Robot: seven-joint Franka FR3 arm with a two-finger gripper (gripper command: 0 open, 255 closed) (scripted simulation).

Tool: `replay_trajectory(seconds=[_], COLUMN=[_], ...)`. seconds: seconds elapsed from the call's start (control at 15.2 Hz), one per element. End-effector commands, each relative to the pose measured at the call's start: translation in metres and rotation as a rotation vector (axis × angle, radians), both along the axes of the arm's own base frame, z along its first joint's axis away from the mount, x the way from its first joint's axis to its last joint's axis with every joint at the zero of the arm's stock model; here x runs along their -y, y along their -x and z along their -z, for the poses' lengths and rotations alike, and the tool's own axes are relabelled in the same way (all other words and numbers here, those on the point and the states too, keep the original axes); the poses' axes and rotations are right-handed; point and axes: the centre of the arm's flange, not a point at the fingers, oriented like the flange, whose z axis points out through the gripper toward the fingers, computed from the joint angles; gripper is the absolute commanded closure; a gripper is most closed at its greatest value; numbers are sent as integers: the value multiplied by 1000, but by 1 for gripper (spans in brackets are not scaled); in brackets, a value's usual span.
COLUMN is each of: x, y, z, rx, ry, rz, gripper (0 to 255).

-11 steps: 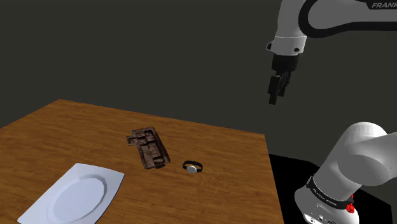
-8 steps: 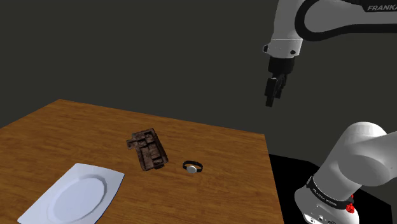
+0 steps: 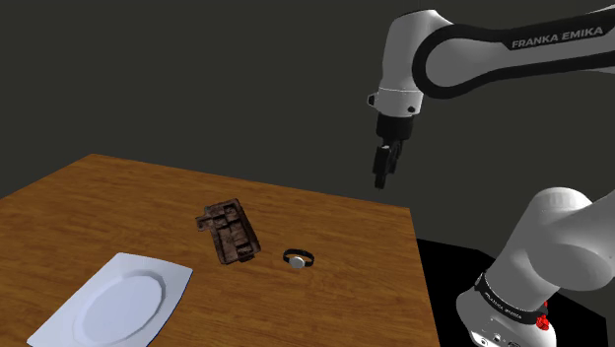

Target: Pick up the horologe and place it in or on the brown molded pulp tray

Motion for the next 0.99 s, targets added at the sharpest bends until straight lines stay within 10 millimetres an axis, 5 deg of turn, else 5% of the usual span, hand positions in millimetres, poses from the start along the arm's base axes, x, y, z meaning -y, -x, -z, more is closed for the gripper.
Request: replay_trajectory(seconds=[0.0, 0.92], x=[-18, -165], y=[-9, -55], z=[12, 91], rx=[7, 44], ry=[-17, -131], rz=[-37, -293], gripper=[0, 0])
